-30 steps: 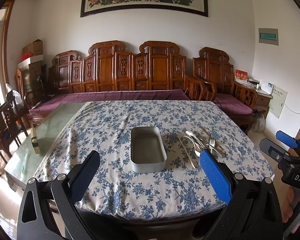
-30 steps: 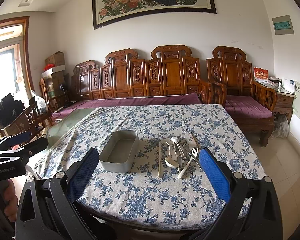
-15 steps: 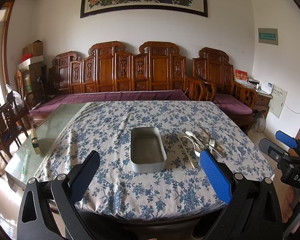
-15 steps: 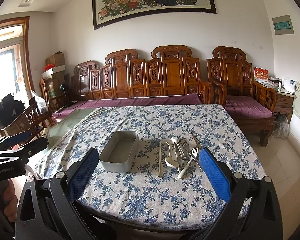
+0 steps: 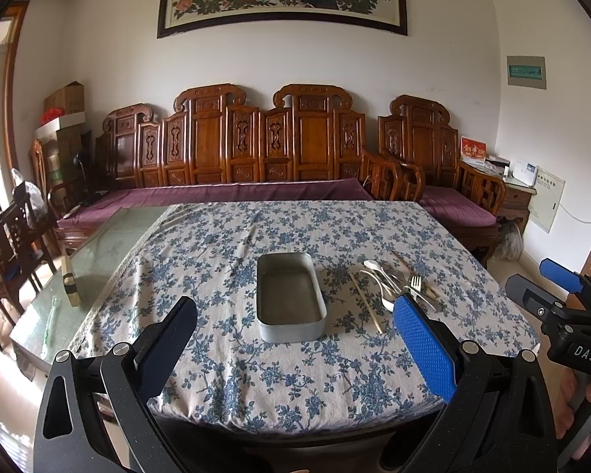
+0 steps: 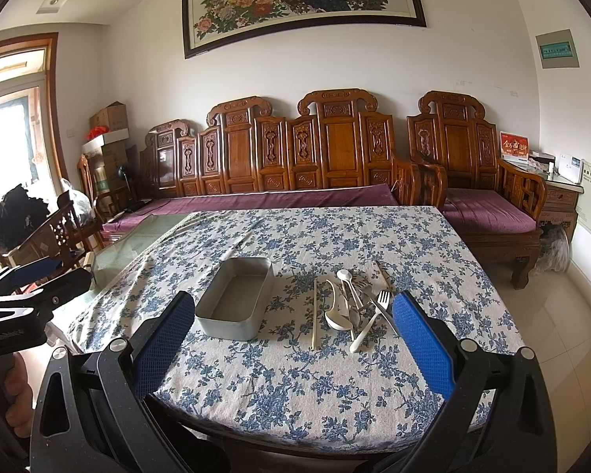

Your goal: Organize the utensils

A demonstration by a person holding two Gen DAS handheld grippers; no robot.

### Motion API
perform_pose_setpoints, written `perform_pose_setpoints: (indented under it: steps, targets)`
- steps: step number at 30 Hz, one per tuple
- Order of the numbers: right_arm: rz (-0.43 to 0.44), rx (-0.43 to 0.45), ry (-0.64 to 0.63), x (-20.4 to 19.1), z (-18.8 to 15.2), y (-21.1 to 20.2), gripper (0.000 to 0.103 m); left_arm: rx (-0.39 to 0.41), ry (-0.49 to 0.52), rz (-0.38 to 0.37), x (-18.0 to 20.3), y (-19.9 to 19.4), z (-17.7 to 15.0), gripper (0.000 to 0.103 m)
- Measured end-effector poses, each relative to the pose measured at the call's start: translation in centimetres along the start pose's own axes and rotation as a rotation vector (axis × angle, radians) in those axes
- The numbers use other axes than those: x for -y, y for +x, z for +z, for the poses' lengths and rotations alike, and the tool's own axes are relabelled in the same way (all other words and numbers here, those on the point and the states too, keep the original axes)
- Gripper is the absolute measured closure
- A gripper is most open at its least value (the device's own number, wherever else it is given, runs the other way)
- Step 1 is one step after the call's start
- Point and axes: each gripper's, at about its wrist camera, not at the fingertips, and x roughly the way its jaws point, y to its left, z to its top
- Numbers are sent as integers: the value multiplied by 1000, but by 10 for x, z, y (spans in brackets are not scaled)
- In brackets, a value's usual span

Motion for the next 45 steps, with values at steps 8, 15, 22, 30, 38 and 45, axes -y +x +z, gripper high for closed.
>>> perform_pose_setpoints:
  steps: [8, 15, 22, 30, 38, 45]
  targets:
    - [1, 0, -1, 0, 0, -1, 2, 4, 3, -1, 2, -3, -1, 6]
    - [0, 0, -1, 0, 0, -1, 2, 6, 7, -4, 4, -5, 1, 6]
    - [1, 0, -1, -1, -1, 0, 2, 3, 9, -6, 5, -4, -1, 6]
    - [-6, -27, -2, 6, 2, 6, 2, -49, 20, -21, 8, 20, -7, 6]
    - [-25, -92, 9, 19, -17, 49, 2, -139, 52, -46, 16, 69, -19, 6]
    - [-26, -166, 7, 39, -28, 94, 6, -217, 94, -68, 25, 119, -25, 6]
